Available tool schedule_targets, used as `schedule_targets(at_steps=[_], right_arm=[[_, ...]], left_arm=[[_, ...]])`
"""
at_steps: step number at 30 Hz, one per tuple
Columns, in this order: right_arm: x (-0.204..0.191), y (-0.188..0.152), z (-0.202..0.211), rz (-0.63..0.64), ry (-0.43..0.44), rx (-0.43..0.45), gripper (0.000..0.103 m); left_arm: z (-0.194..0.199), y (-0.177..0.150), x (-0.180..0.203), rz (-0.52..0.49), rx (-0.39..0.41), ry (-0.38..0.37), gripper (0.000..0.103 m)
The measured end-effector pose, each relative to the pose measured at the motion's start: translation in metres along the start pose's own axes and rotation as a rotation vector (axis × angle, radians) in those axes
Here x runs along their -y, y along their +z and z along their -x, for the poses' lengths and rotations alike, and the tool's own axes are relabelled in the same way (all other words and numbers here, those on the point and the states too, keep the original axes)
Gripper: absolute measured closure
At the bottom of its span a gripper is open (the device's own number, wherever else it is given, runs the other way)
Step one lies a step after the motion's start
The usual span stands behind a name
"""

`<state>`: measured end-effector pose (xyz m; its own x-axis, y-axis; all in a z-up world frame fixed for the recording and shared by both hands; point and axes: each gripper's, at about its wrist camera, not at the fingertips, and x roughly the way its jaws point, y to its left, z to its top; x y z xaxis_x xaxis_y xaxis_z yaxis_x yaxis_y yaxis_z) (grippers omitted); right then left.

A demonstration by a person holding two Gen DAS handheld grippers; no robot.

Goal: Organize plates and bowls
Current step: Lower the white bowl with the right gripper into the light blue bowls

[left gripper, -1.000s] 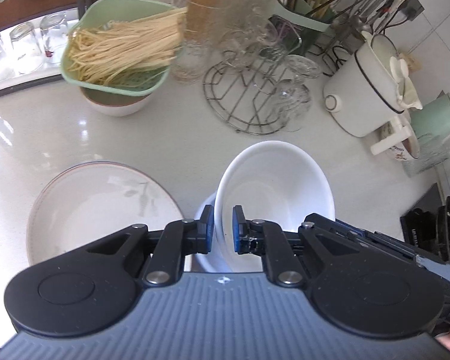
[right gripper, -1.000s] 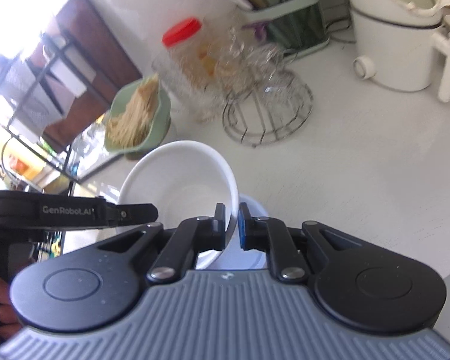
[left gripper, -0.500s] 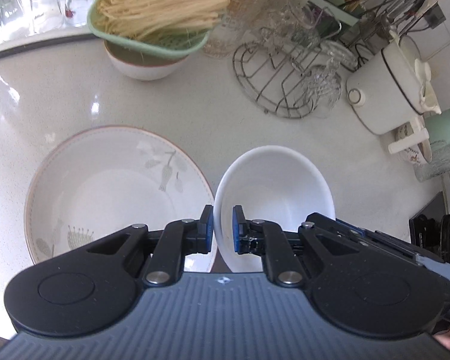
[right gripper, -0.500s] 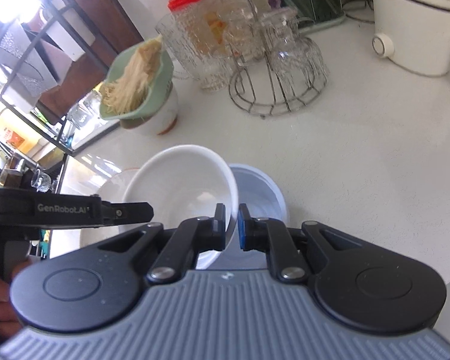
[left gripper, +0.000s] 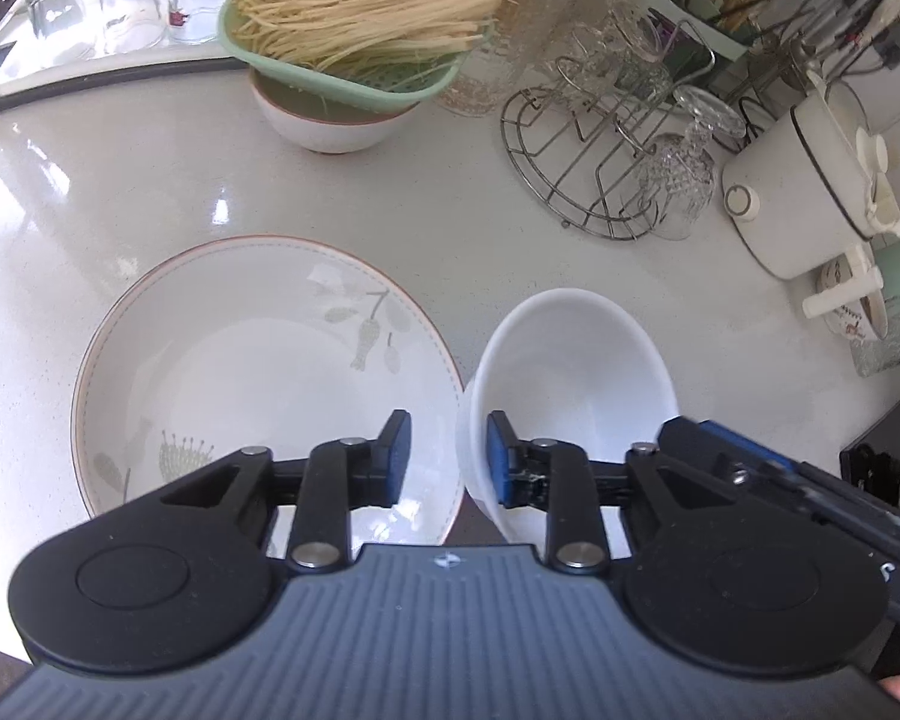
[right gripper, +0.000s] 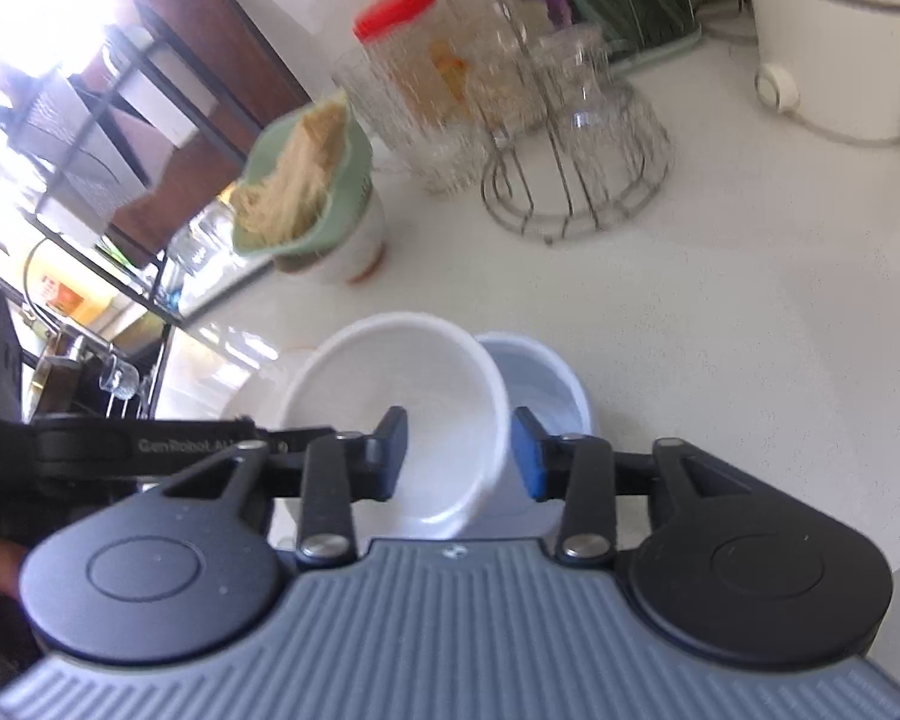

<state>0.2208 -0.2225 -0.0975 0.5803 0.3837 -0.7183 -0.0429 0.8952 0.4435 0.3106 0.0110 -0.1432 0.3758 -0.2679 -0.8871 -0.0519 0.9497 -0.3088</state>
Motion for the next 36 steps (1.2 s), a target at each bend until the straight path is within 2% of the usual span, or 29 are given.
schedule_targets(at_steps=[4,9,12,14,17,28,32,33,36], right_arm=[[-0.002,0.004,0.004,0.029,-0.028,0.040,0.060],[0.008,0.008,-0.004,0.028,-0.075,0.026,0.060],[0.013,0.008,-0.011,0.012,-0.087,-0.001,0.060],[0.014,0.007,-0.013,0.012,-0.088,-0.006,0.060],[0.016,0.008,-0.015,0.013,-0.087,-0.009,0.060],[0.024,0.016,-0.031,0.000,-0.085,-0.056,0.061],[0.030,0.016,-0.039,-0.020,-0.084,-0.091,0.061],[0.031,0.015,-0.042,-0.036,-0.085,-0.101,0.061],[0.035,0.014,-0.046,-0.058,-0.100,-0.108,0.061]], left_arm=[[0.003,-0.001,-0.003,0.015,0.022,-0.002,0.064],[0.009,-0.002,0.003,0.005,0.073,-0.012,0.065],[0.009,-0.003,0.007,-0.004,0.084,-0.035,0.077],[0.007,-0.003,0.010,-0.014,0.088,-0.038,0.091],[0.003,-0.002,0.016,-0.030,0.088,-0.046,0.096],[-0.029,0.000,0.026,-0.037,0.024,-0.025,0.096],[-0.032,0.001,0.020,-0.006,0.013,-0.016,0.094],[-0.032,0.000,0.019,0.001,0.011,-0.015,0.093],[-0.031,-0.002,0.013,0.022,0.008,-0.011,0.079]])
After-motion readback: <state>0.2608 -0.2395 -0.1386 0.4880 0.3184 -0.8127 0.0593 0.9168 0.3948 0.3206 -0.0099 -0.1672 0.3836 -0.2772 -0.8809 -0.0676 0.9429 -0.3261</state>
